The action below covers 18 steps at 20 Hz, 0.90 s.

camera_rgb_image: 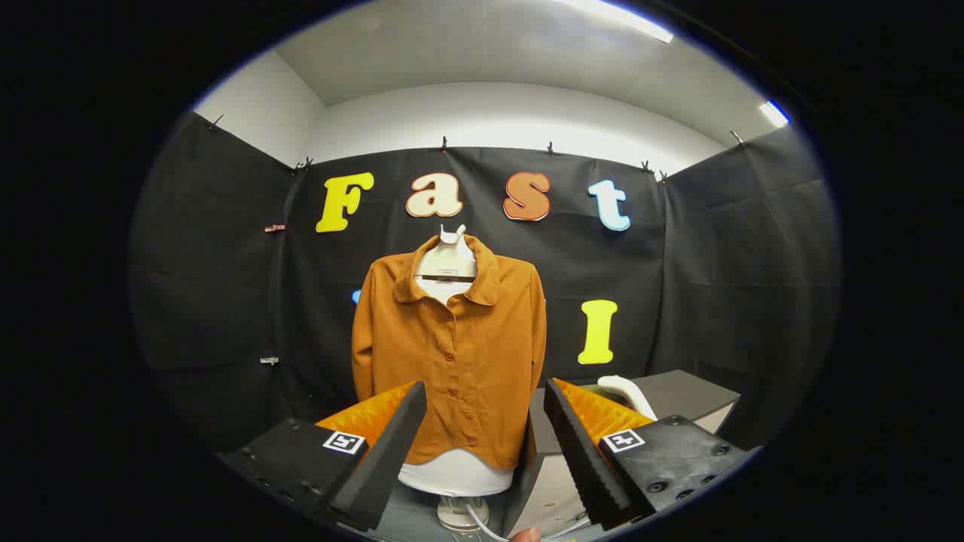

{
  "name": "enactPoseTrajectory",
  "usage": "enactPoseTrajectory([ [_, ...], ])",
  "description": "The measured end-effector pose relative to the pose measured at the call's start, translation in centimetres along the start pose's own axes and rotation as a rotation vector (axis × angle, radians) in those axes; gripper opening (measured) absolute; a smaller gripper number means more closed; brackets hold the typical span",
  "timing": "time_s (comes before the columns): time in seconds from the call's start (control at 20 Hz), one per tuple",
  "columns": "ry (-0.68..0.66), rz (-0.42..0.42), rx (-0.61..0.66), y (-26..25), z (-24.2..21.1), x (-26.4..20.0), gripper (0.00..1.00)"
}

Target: Iron the clothes twice with a garment steamer, once on the left side and once on the right side.

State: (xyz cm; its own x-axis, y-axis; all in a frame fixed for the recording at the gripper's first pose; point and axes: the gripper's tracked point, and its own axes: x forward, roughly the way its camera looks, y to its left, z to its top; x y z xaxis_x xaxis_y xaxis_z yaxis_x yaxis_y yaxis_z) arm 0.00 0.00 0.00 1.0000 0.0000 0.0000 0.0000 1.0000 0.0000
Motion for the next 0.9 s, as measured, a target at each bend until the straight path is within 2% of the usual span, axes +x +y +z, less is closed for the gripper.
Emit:
enactPoseTrajectory([
  [0.9, 0.012, -0.004, -0.009, -0.6, -0.9, 0.4, 0.98],
])
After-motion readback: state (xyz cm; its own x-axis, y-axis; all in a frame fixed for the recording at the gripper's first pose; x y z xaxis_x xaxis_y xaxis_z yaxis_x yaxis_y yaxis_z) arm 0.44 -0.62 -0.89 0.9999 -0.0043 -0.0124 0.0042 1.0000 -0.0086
